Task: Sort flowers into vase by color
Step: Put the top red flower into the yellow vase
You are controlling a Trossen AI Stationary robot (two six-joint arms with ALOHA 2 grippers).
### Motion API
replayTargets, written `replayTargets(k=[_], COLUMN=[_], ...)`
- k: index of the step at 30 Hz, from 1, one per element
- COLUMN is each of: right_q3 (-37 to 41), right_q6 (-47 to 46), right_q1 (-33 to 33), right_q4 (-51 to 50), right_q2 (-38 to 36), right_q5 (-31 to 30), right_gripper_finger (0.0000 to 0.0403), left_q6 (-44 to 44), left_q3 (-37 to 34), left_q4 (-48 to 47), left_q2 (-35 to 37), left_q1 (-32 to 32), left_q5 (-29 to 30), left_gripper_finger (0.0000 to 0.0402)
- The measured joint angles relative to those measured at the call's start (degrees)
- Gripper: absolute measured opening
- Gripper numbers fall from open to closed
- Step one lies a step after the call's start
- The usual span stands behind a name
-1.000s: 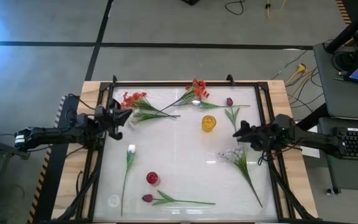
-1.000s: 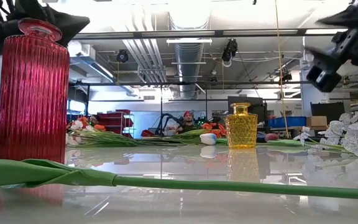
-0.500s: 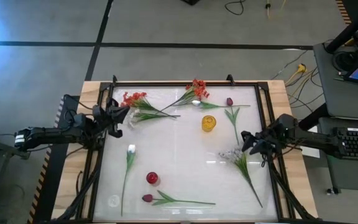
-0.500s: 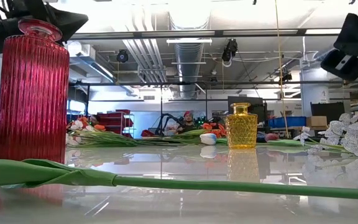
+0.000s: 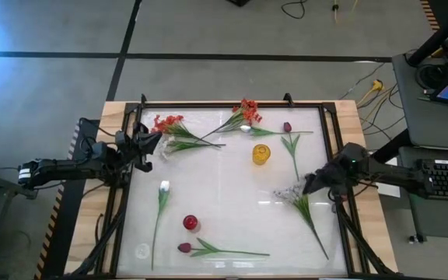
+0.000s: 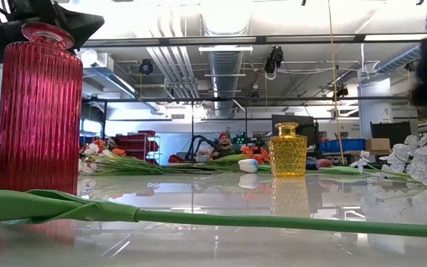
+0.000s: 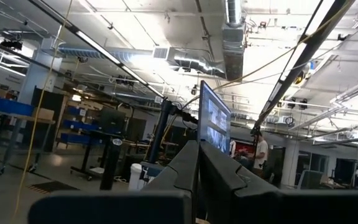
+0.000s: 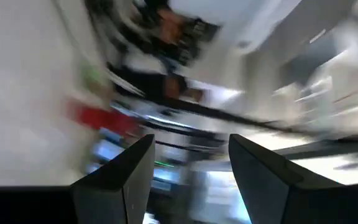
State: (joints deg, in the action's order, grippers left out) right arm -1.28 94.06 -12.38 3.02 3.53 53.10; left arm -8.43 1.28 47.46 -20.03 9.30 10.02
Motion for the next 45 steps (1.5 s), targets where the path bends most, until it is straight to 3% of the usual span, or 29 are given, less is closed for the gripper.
replayTargets(k=[4,9,13,16,18,25,29,31,38,45], right_q3=[-0.1,0.0,0.0,0.0,0.0,0.0,0.0,0.0,0.0,0.0], right_q6=[-32.4,-70.0,-87.3,-94.3,-86.3,-35.6,-19.1,-14.7,-14.5,-14.6], right_q1=[0.1,0.1,0.1,0.1,0.0,0.0,0.0,0.0,0.0,0.1], right_q4=[-1.0,1.4,1.8,1.7,2.0,2.7,6.4,9.0,18.8,18.6], right_q2=[0.7,0.7,0.7,0.7,0.7,0.6,0.7,0.7,0.7,0.8], right_q5=[2.0,-0.3,-7.5,-8.6,-9.7,-11.9,-12.7,-12.6,-12.3,-11.1], right_gripper_finger=[0.0199,0.0199,0.0199,0.0199,0.0199,0.0199,0.0199,0.0199,0.0199,0.0199], left_q6=[0.0,0.4,0.4,0.4,0.4,0.4,0.7,0.6,3.5,4.0], left_q3=[0.0,0.0,0.0,0.0,0.0,0.0,0.0,0.0,0.0,0.0], left_q4=[0.0,0.0,0.0,0.0,0.1,0.1,0.1,0.1,0.1,1.2], left_q2=[0.0,-0.4,-0.8,-1.1,-1.0,-1.1,-1.1,-1.1,-1.1,-1.1], left_q1=[0.0,0.0,0.0,0.0,0.0,0.0,0.0,0.0,0.0,0.0], left_q5=[0.0,0.0,0.0,0.1,0.6,1.6,1.6,1.6,1.6,1.5], left_gripper_finger=[0.0000,0.0000,0.0000,0.0000,0.0000,0.0000,0.0000,0.0000,0.0000,0.0000])
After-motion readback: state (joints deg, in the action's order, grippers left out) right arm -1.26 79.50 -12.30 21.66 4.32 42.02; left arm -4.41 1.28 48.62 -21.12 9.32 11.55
